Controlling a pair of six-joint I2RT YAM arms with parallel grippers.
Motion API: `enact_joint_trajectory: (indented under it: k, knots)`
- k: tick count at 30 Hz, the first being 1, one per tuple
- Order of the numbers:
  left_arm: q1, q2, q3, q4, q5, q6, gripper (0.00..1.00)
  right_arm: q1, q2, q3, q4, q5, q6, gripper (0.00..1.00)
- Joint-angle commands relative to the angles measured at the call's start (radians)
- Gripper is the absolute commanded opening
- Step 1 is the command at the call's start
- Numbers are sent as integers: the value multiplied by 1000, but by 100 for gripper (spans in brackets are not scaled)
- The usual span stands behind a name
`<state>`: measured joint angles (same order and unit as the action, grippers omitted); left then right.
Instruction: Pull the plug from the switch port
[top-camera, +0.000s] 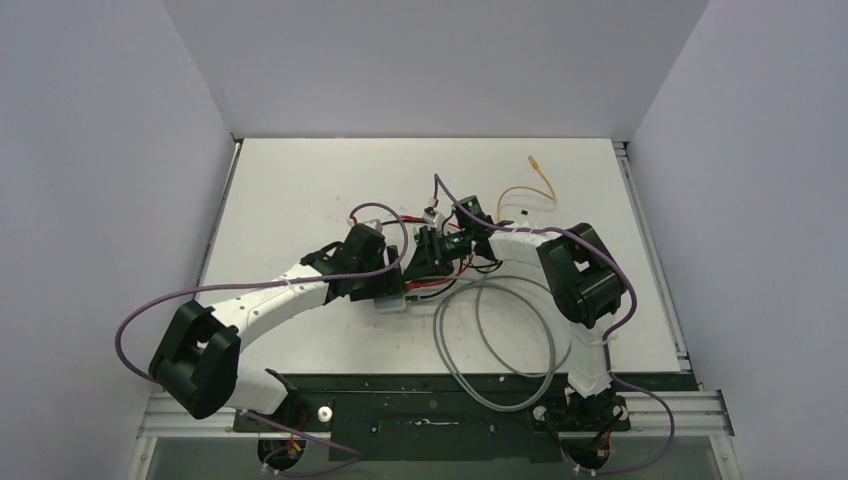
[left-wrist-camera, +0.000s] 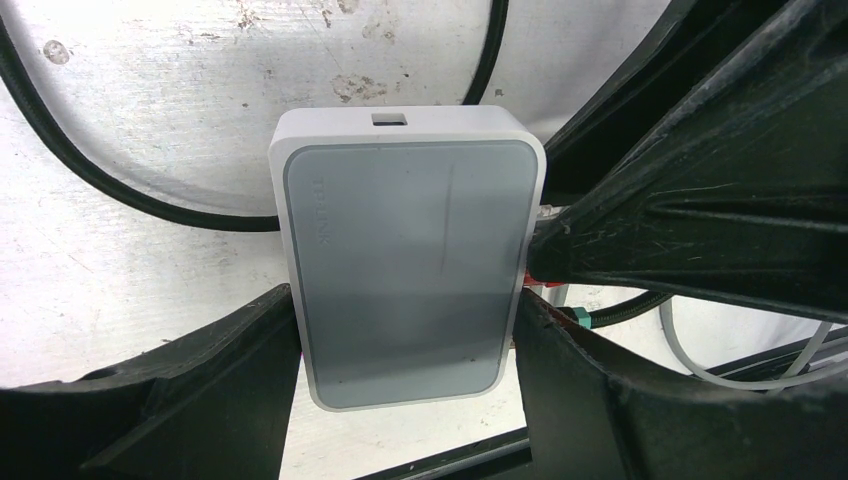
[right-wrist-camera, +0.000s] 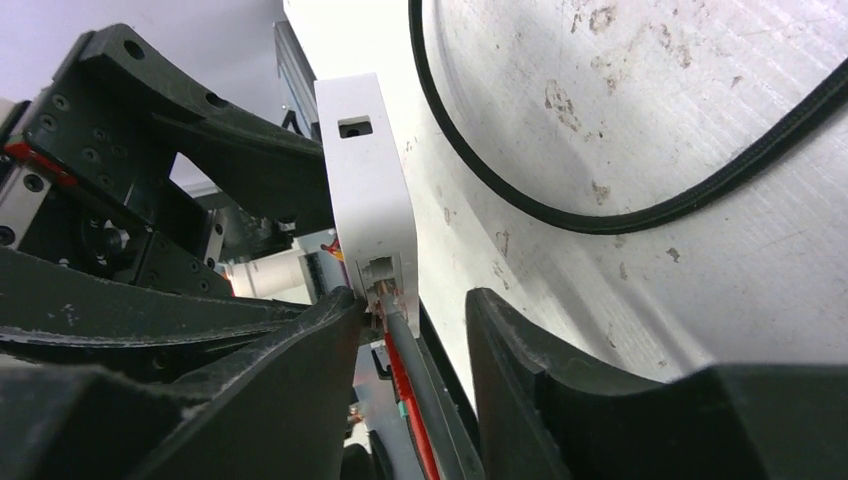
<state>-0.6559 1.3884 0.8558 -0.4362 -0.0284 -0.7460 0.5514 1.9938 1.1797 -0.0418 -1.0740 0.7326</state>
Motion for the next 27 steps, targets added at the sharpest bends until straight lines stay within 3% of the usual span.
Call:
enact_joint_trajectory:
  k: [1,4,8,13,18,27]
  knots:
    - [6,-44,9,91,24,5,0,7,-6,23,80,-5,21,38]
    - [6,-47,10,90,25,7,0,8,-4,20,89,-6,27,28]
    - [6,-48,9,94,28,8,0,8,-1,20,86,-1,27,25]
    - [7,-49,8,94,28,8,0,10,6,37,48,6,-10,6]
    - [14,-49,7,90,28,3,0,12,8,75,-84,30,-114,5]
    - [47,-54,-8,61,-1,-24,0,7,-17,65,-114,37,-154,5]
